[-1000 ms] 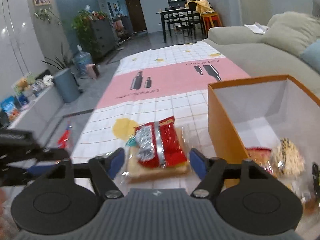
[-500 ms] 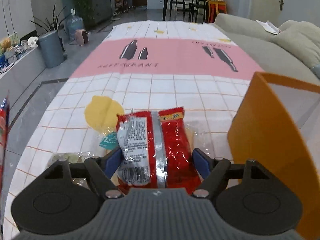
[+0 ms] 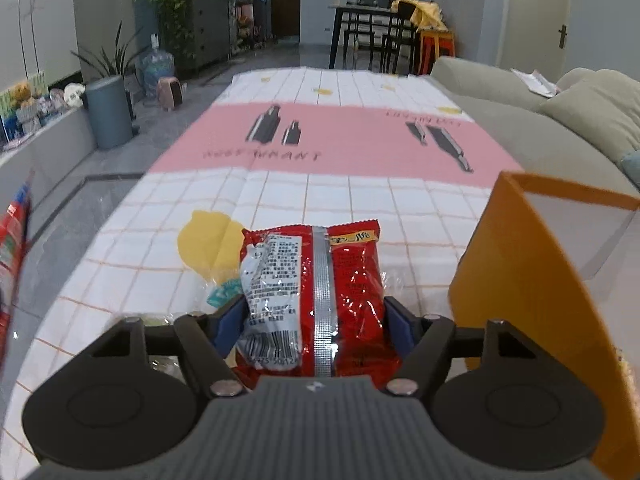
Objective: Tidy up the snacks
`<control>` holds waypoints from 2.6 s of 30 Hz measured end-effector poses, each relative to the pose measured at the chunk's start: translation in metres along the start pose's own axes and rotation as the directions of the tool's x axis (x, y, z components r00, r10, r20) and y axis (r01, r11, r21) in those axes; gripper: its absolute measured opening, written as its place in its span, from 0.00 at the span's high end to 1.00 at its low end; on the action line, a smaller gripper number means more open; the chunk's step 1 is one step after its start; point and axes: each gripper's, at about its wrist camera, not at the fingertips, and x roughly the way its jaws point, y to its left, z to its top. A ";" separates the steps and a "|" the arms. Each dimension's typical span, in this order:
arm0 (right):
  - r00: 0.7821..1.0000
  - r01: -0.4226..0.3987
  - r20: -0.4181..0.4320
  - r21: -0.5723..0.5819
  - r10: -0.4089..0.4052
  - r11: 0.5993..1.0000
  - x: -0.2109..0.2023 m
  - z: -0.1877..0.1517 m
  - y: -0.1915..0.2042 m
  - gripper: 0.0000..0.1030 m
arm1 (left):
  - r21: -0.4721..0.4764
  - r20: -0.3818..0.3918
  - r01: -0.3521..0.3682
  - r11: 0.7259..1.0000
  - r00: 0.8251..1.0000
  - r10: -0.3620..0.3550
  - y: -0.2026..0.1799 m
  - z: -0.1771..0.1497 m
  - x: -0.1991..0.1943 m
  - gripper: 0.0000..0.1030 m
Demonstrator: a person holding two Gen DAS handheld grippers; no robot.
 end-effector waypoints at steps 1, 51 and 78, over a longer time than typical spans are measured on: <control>1.000 -0.008 0.010 0.009 0.008 1.000 -0.006 0.002 -0.001 0.31 | 0.000 0.002 0.007 1.000 1.000 -0.007 -0.001 -0.001 -0.001 0.51; 0.991 -0.019 -0.120 0.321 0.061 0.947 -0.056 0.013 -0.213 0.31 | 0.104 -0.163 0.299 0.949 0.946 -0.280 -0.067 -0.051 0.047 0.51; 0.982 0.063 -0.190 0.261 -0.012 0.963 -0.057 0.015 -0.228 0.26 | 0.121 -0.158 0.292 0.949 0.949 -0.272 -0.070 -0.050 0.042 0.51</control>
